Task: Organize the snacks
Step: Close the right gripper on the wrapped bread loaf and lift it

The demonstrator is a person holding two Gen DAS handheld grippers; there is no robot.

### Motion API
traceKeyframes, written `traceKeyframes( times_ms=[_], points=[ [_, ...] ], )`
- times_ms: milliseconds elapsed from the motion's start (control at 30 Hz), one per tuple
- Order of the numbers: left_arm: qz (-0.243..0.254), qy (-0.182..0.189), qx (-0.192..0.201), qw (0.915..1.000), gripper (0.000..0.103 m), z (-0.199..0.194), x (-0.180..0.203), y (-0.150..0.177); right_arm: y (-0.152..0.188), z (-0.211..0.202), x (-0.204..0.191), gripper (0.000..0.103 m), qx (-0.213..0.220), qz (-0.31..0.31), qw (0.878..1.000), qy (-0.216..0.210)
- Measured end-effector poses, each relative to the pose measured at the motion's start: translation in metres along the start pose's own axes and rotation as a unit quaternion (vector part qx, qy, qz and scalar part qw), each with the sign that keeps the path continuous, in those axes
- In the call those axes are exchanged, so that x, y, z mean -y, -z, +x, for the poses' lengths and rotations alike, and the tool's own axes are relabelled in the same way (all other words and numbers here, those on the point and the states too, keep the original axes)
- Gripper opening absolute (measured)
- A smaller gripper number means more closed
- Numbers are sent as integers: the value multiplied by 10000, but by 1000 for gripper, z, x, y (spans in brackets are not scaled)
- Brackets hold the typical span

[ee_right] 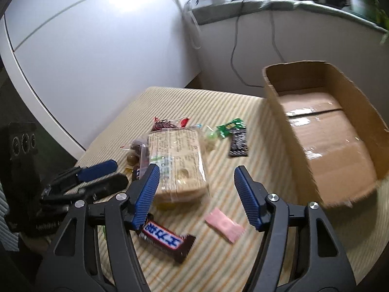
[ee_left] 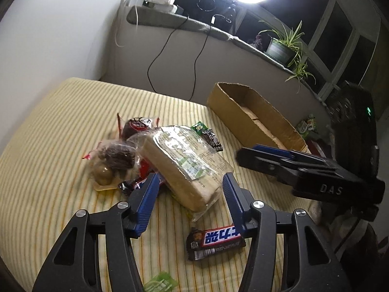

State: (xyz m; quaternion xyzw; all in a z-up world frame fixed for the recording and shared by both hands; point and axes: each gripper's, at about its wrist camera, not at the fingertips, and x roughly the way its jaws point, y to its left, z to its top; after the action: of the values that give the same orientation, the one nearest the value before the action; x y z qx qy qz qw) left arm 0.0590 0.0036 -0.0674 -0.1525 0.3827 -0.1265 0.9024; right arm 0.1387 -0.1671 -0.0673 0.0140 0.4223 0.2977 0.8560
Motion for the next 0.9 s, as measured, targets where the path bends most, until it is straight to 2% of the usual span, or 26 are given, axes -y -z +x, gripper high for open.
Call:
traceKeyframes(
  times_ms=[100,367,467,833,900],
  points=[
    [-36,48,-89,9999,53,8,-1,-1,-7,17,1,67,-266,26,9994,-209],
    [-92,47,-255,9996,53,24,-6,1,-18,46,8,67,-694,42,9971,-305],
    [-111,39,-292,9995,53,25,-7,1,-20,56,14,67,-859,184,9948,-509],
    [-113,130,-437,9989,53,31,-8,1,-18,80,14,67,-1193,378,9879,-917],
    [-48,99,-434,9990,53,31,-5,1,-18,78,10,62,-1167,305,9887,-889]
  ],
)
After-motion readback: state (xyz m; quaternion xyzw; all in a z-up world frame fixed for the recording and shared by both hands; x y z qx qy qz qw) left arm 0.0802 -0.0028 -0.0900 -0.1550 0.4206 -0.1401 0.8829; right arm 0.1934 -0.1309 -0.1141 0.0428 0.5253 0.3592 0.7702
